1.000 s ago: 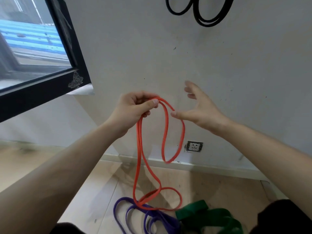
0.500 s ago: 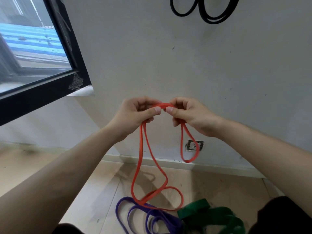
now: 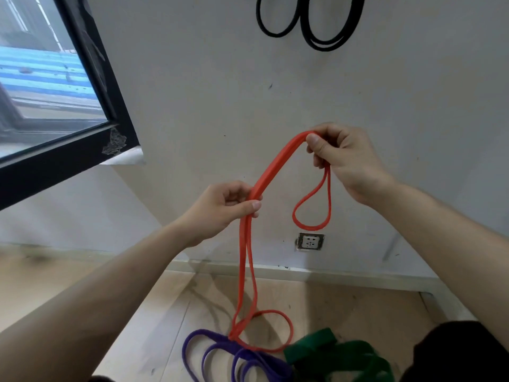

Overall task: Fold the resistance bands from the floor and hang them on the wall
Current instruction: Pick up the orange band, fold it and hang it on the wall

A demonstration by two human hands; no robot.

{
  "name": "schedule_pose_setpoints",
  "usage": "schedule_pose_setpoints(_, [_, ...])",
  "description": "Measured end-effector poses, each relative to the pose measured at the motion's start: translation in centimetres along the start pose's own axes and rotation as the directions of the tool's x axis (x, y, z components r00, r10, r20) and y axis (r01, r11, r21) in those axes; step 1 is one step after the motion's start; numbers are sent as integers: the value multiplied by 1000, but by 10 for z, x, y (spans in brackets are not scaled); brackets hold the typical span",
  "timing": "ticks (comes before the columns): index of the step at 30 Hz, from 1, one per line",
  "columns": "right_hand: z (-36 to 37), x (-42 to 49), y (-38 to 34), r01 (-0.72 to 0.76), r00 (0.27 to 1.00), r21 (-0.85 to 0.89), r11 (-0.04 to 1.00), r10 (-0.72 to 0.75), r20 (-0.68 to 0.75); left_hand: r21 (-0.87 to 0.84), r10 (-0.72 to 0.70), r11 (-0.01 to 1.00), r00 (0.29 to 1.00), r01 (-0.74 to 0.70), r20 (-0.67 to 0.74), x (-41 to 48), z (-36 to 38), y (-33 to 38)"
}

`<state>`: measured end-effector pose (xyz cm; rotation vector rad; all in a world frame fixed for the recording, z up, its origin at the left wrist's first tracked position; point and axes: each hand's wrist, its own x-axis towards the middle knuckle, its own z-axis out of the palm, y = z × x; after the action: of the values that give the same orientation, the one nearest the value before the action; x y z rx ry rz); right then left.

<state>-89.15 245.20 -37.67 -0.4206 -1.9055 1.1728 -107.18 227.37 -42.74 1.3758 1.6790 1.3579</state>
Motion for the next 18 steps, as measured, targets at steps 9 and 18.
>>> schedule_pose_setpoints(9, [-29,-4,49,-232,938,-122,965,255,235,-275,-75,961,965,3,-250,2,-7,0])
schedule_pose_setpoints(18, [-2,-23,39,-360,754,-69,930,334,565,-268,-20,963,978,-37,-206,3,0,11])
